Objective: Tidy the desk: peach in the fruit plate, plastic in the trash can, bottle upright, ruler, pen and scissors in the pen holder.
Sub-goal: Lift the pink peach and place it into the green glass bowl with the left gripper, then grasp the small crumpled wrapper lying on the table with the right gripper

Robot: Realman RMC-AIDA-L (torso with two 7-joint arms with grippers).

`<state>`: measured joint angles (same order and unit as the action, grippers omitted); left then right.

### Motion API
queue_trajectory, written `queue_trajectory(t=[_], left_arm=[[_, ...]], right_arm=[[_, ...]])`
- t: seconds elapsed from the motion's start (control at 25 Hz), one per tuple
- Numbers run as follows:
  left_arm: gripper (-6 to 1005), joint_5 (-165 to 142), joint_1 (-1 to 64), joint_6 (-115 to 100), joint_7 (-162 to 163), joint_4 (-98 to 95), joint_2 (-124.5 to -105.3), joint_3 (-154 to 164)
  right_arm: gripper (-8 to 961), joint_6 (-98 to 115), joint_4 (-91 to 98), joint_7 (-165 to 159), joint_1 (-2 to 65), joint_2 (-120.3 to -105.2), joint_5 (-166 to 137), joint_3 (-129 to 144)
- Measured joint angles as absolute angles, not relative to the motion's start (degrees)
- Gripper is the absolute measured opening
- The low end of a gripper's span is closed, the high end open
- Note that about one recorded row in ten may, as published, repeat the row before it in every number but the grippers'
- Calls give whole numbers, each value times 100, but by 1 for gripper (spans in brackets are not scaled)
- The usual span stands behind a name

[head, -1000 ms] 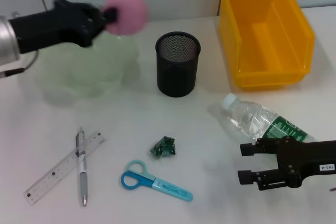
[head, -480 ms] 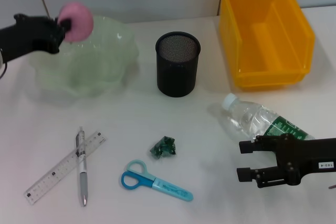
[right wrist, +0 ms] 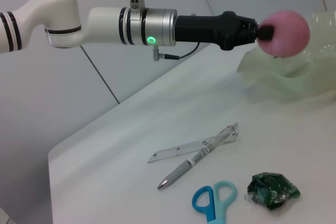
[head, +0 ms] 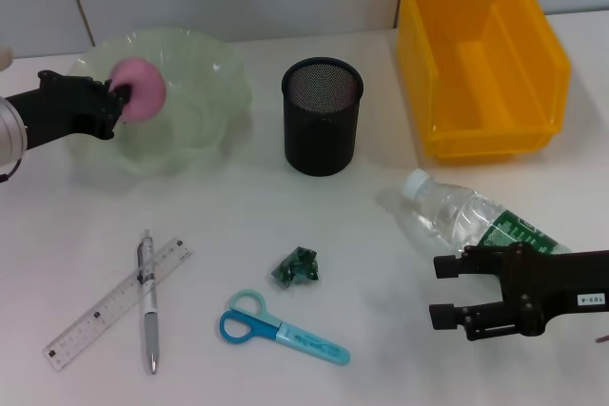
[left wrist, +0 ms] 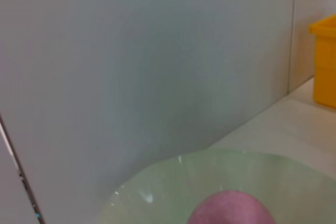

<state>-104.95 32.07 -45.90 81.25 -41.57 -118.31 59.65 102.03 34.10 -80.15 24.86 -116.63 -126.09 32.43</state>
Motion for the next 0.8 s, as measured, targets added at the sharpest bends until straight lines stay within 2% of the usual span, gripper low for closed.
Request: queue_trajectory(t=[0.16, 0.4, 0.6, 0.8], left_arm=[[75, -10499, 3206, -4589, 8378, -4133, -11815, 6085], [135, -10503, 3220, -4723, 8479, -4158, -11804, 6090], [344, -10479, 3223, -4793, 8489, -4172, -11809, 6091], [498, -10469, 3224, -4958, 8572, -4197, -11807, 6075]], right_arm=[[762, 10203, 3410, -8015, 2475, -11663, -12610, 3243], [760, 10203, 3410, -8015, 2465, -11662, -12628, 3243], [759, 10203, 3410, -8015, 2459, -11663, -12644, 3243], [757, 10204, 3410, -8007, 2457, -11663, -12647, 3243]])
